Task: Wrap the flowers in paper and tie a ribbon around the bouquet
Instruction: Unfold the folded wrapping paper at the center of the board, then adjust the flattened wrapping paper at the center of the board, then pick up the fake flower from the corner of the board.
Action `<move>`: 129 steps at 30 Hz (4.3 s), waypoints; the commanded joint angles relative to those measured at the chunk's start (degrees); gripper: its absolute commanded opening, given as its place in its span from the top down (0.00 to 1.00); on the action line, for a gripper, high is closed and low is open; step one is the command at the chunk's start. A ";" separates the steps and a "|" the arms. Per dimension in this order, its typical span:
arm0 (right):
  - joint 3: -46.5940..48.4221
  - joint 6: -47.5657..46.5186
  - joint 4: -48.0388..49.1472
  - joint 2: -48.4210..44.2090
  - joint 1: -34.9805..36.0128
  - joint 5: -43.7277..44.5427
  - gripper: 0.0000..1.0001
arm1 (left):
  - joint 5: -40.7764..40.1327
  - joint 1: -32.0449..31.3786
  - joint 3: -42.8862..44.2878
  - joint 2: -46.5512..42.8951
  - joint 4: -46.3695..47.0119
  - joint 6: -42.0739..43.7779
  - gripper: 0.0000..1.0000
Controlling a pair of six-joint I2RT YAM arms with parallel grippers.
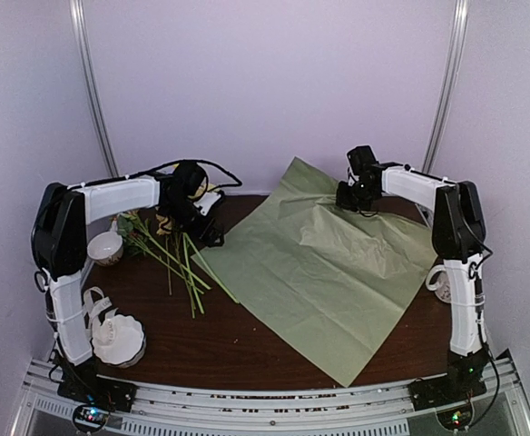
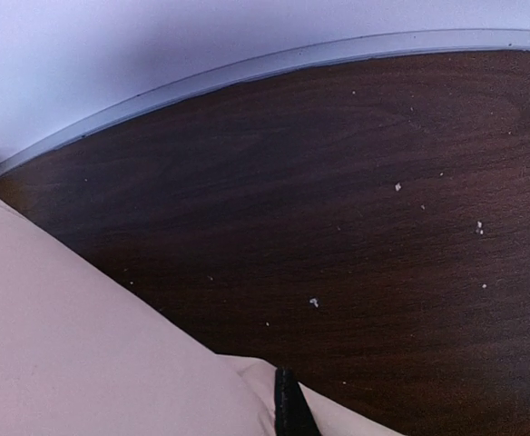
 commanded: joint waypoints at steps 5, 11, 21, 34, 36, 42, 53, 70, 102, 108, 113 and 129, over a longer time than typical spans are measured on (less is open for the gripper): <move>-0.09 12.14 5.74 4.19 -0.09 -2.71 1.00 | 3.72 3.39 5.95 5.25 3.36 -2.84 0.13; 5.68 14.09 6.58 5.63 1.55 -1.53 0.99 | -1.22 -2.29 6.56 8.71 2.60 -3.74 0.18; 10.64 -6.33 -8.13 -1.11 -4.30 16.86 0.46 | -11.68 -3.72 7.71 13.93 -2.63 -0.83 0.19; -4.20 -19.32 -13.52 -13.94 -3.76 24.56 0.25 | -11.05 -1.70 5.39 13.36 -3.47 -0.33 0.21; -2.96 -18.97 -17.06 -13.90 -1.71 24.21 0.28 | -10.47 -1.70 4.94 11.94 -3.14 -0.50 0.21; -17.16 -19.18 -12.72 -16.36 6.81 11.06 0.29 | -10.63 -4.21 10.28 11.53 -3.35 1.35 0.22; -27.66 -9.33 -6.35 -9.94 12.68 1.55 0.38 | -14.42 -9.18 17.21 21.58 -7.60 7.48 0.18; -21.47 -9.01 -8.23 -6.78 20.06 0.93 0.41 | -12.52 -8.95 -7.42 6.69 1.12 0.77 0.24; -31.78 -4.88 -2.64 -28.24 21.15 5.98 0.44 | 0.59 11.11 -6.89 3.35 15.08 -24.58 0.67; -32.08 -5.14 -3.03 -28.47 21.37 6.13 0.44 | -3.00 11.09 -6.43 4.32 14.06 -24.07 0.67; -32.05 -5.22 -3.42 -28.08 21.53 5.94 0.44 | -5.60 11.26 -6.43 4.17 12.71 -23.69 0.63; -32.25 -5.89 -4.67 -28.66 21.81 7.16 0.44 | -1.66 13.45 -4.60 5.37 12.73 -21.47 0.85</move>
